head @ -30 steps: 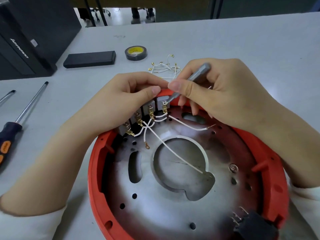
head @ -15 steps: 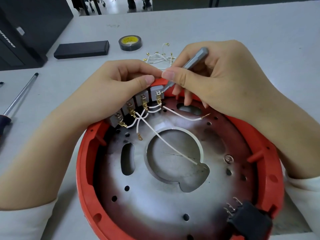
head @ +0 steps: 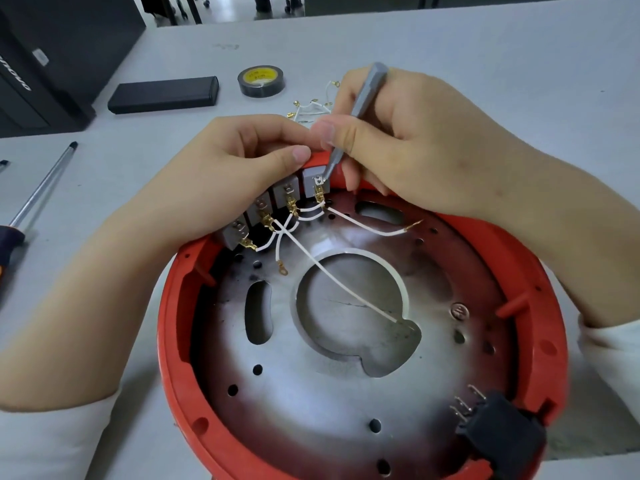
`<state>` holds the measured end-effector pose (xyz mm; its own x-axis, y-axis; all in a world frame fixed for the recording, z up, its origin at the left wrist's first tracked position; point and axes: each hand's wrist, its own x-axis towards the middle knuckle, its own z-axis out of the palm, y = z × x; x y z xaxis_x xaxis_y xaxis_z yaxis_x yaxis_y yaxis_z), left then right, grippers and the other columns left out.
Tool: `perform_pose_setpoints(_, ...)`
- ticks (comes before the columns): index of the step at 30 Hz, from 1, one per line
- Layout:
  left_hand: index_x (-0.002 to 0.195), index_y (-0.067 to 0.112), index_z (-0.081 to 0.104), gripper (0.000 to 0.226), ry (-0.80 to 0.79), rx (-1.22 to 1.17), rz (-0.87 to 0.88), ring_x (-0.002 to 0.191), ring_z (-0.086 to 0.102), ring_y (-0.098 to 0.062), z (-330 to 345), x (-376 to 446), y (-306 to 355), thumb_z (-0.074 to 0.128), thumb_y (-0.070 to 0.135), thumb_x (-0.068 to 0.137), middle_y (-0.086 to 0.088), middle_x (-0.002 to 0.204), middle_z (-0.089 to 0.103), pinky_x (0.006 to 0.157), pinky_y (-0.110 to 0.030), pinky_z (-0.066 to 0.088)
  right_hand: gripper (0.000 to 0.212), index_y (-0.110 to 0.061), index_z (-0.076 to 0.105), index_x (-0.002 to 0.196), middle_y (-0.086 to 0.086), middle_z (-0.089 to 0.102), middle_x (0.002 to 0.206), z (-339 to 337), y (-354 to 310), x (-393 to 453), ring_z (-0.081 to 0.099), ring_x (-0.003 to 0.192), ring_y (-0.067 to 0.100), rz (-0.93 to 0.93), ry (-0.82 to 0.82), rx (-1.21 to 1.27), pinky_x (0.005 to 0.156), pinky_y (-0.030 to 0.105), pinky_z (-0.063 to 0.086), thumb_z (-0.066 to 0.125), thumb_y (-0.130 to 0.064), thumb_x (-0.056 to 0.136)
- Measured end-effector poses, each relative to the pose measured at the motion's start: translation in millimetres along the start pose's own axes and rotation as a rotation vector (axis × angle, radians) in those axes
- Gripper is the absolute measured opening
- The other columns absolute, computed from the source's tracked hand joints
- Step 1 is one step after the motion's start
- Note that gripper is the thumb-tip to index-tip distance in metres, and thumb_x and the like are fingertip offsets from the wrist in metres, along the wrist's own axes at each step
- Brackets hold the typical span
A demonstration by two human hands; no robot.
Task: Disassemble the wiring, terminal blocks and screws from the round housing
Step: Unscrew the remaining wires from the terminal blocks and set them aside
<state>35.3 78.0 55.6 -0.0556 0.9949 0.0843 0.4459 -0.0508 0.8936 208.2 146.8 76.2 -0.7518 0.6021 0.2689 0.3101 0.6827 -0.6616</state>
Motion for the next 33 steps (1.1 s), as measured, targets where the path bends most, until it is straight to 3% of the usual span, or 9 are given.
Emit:
perform_pose_setpoints(5,0.108,0.016,0.068,0.019,-0.015,0.004,-0.002,0.098,0.068,-0.006,0,1,0,0.054,0.012,0.096,0.002,0.103,0.074,0.096,-0.021,0.049,0.025,-0.032,0.041,0.077,-0.011,0.056,0.052,5,-3,15,0.052,0.046,-0.004,0.04,-0.038,0.023,0.05,0.01,0.035,0.043,-0.036,0.101)
perform_pose_setpoints(9,0.105,0.017,0.068,0.018,-0.023,-0.01,0.002,0.095,0.068,-0.005,-1,1,-2,0.053,0.012,0.096,0.003,0.1,0.074,0.09,-0.017,0.049,0.026,-0.031,0.043,0.076,-0.018,0.054,0.049,7,-3,18,0.051,0.047,-0.004,0.056,-0.038,0.02,0.052,0.01,0.034,0.042,-0.037,0.101)
perform_pose_setpoints(12,0.105,0.018,0.068,0.018,-0.033,-0.03,0.004,0.093,0.068,-0.004,-1,1,-2,0.053,0.012,0.096,0.005,0.097,0.074,0.087,-0.015,0.049,0.029,-0.023,0.047,0.076,-0.009,0.054,0.044,8,0,20,0.048,0.038,0.001,0.096,-0.028,0.092,0.046,0.011,0.034,0.041,-0.033,0.102)
perform_pose_setpoints(15,0.106,0.017,0.068,0.019,-0.035,-0.016,0.015,0.096,0.068,-0.004,-1,1,-2,0.053,0.012,0.096,0.005,0.1,0.074,0.09,-0.017,0.049,0.027,-0.026,0.047,0.077,-0.019,0.056,0.049,10,1,17,0.051,0.046,-0.003,0.083,-0.001,0.023,0.052,0.011,0.035,0.043,-0.037,0.101)
perform_pose_setpoints(20,0.106,0.023,0.07,0.018,-0.006,0.024,-0.013,0.098,0.068,-0.01,-1,1,-1,0.056,0.018,0.096,0.004,0.1,0.074,0.099,-0.029,0.048,0.025,-0.02,0.05,0.079,0.001,0.061,0.056,-1,5,5,0.054,0.042,0.011,0.055,0.065,0.222,0.043,0.012,0.037,0.046,-0.034,0.1)
perform_pose_setpoints(22,0.104,0.026,0.07,0.017,-0.003,0.039,-0.006,0.098,0.068,-0.01,-2,1,-1,0.056,0.019,0.096,0.005,0.099,0.074,0.099,-0.027,0.048,0.024,-0.02,0.051,0.079,0.006,0.066,0.063,-1,7,1,0.058,0.046,0.017,0.053,0.049,0.254,0.042,0.011,0.038,0.048,-0.034,0.099)
perform_pose_setpoints(28,0.1,0.027,0.069,0.017,-0.009,0.027,0.022,0.09,0.066,0.003,-1,0,-1,0.056,0.016,0.095,0.014,0.09,0.073,0.086,-0.011,0.047,0.023,-0.02,0.05,0.077,0.008,0.071,0.07,2,11,-4,0.057,0.048,0.013,0.034,0.036,0.298,0.044,0.009,0.038,0.053,-0.029,0.098)
perform_pose_setpoints(33,0.097,0.026,0.068,0.018,-0.019,0.01,0.036,0.084,0.065,0.005,-1,1,-1,0.055,0.014,0.096,0.016,0.086,0.073,0.079,-0.008,0.045,0.021,-0.022,0.051,0.078,0.001,0.071,0.071,3,10,-6,0.057,0.049,0.013,0.015,0.031,0.23,0.046,0.008,0.036,0.054,-0.03,0.097)
